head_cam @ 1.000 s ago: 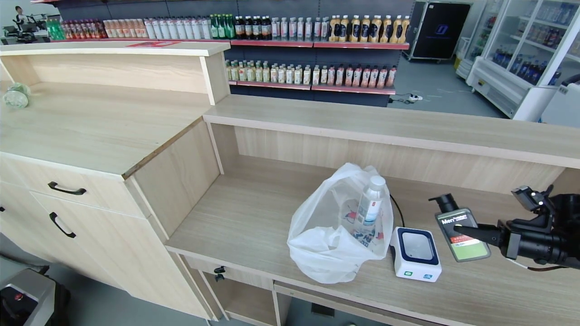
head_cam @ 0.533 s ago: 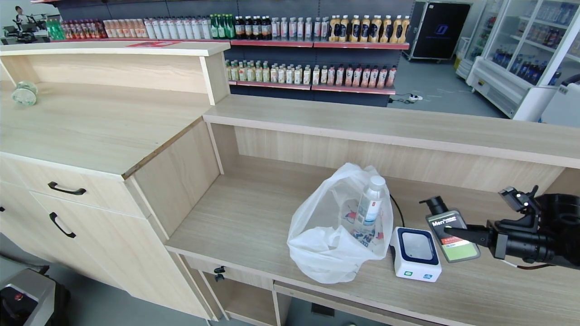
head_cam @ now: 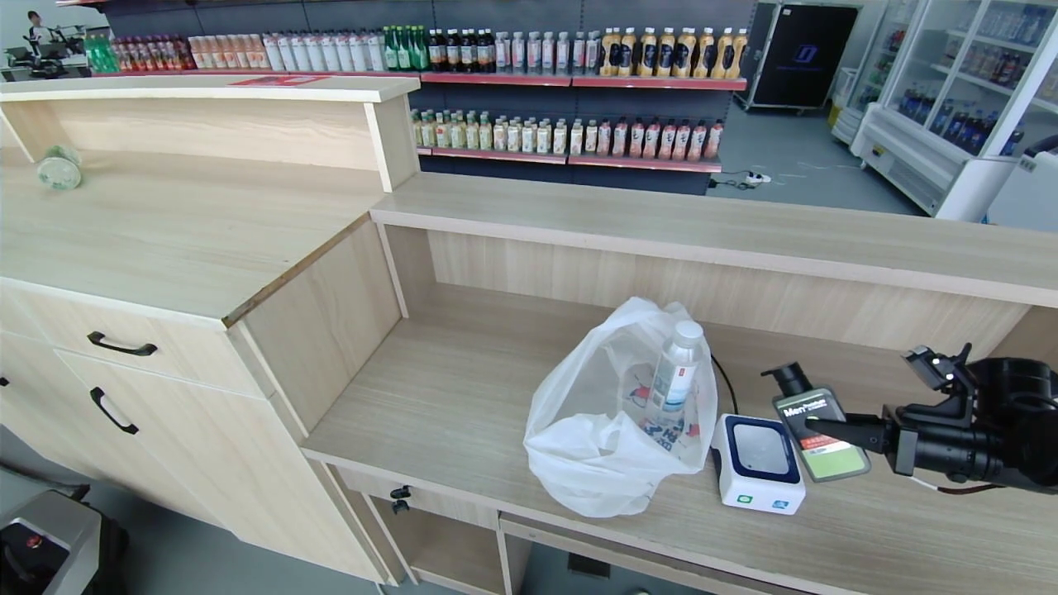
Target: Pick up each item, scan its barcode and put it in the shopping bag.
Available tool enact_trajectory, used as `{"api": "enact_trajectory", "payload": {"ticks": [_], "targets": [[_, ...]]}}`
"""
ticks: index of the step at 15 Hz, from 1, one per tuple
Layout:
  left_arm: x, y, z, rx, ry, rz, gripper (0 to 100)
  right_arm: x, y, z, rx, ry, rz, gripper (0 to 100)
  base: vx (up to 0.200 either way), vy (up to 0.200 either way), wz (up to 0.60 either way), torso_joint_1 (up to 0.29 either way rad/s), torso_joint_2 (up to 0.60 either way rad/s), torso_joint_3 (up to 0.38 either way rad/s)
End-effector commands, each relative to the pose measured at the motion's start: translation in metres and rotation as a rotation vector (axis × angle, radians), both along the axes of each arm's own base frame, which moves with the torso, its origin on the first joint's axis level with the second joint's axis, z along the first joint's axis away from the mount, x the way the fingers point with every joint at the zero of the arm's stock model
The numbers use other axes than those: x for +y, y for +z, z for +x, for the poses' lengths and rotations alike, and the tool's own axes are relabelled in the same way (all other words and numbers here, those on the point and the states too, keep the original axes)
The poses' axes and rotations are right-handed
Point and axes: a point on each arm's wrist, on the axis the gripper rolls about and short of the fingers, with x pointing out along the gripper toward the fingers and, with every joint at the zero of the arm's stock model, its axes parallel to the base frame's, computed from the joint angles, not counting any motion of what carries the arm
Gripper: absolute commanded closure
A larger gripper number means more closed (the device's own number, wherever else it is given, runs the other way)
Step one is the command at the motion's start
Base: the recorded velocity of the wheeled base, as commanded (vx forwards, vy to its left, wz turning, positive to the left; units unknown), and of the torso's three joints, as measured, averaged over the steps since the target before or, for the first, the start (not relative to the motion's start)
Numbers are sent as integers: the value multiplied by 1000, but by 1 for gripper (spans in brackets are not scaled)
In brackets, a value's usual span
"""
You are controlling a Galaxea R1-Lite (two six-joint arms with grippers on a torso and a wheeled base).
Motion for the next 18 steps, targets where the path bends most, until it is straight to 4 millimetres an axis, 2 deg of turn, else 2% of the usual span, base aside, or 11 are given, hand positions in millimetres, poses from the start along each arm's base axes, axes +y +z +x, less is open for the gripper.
{"api": "enact_trajectory", "payload": {"ticks": [1, 7, 14, 18], "targets": [[0, 0, 0, 0, 0, -1, 100, 0, -4, 1, 6, 3, 1, 100, 0, 0, 0, 0, 0, 0], [0, 0, 0, 0, 0, 1, 100, 10, -7, 6, 12, 33, 0, 100, 0, 0, 0, 0, 0, 0], [0, 0, 0, 0, 0, -1, 100, 9, -14, 9, 18, 10, -39, 100, 0, 0, 0, 0, 0, 0], [0, 0, 0, 0, 0, 1, 100, 14, -15, 17, 9, 31, -41, 100, 0, 0, 0, 0, 0, 0]]}}
